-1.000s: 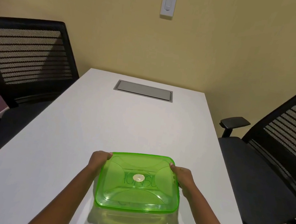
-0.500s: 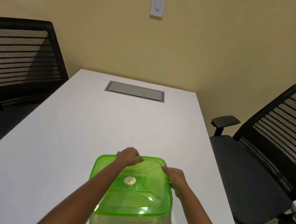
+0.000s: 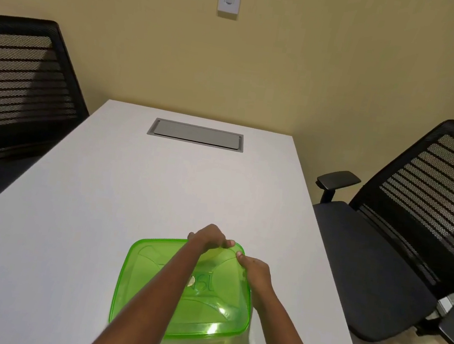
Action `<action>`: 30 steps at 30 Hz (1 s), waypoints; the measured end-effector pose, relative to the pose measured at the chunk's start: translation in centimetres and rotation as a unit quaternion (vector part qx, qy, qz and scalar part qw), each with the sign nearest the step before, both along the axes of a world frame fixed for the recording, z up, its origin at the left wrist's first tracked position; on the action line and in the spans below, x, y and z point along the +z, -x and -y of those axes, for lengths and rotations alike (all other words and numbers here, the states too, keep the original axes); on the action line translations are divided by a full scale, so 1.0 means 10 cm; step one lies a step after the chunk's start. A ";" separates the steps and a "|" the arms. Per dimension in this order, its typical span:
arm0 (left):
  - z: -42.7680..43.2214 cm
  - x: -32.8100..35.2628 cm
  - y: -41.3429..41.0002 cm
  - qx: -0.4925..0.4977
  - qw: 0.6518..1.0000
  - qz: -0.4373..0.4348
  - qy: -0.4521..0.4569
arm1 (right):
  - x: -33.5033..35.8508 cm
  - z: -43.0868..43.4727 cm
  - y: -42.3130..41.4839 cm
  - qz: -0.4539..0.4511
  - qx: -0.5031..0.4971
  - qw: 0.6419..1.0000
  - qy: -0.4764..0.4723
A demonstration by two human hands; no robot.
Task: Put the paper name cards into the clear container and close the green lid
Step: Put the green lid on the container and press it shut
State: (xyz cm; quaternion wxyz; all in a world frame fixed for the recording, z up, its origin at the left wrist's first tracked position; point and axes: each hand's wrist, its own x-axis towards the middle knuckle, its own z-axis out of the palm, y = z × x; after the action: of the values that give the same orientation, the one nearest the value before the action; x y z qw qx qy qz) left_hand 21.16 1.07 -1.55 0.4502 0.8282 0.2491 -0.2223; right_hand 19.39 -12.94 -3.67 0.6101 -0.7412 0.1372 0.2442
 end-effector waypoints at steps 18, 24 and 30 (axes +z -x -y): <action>0.06 -0.09 -0.06 0.022 0.992 -0.045 -0.117 | -0.01 -0.11 -0.06 -0.030 -0.045 0.997 0.063; 0.07 -0.11 -0.07 0.021 0.991 -0.039 -0.128 | -0.03 -0.13 -0.05 -0.020 -0.056 0.996 0.073; 0.05 -0.11 -0.04 0.003 0.993 -0.029 -0.118 | -0.03 -0.11 0.00 -0.029 -0.058 0.997 0.036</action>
State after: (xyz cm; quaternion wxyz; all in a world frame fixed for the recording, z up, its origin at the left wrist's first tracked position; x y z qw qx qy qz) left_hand 21.56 0.57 -2.63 0.3430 0.8678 0.2890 -0.2138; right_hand 19.36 -11.87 -3.99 0.5918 -0.7460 0.2070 0.2246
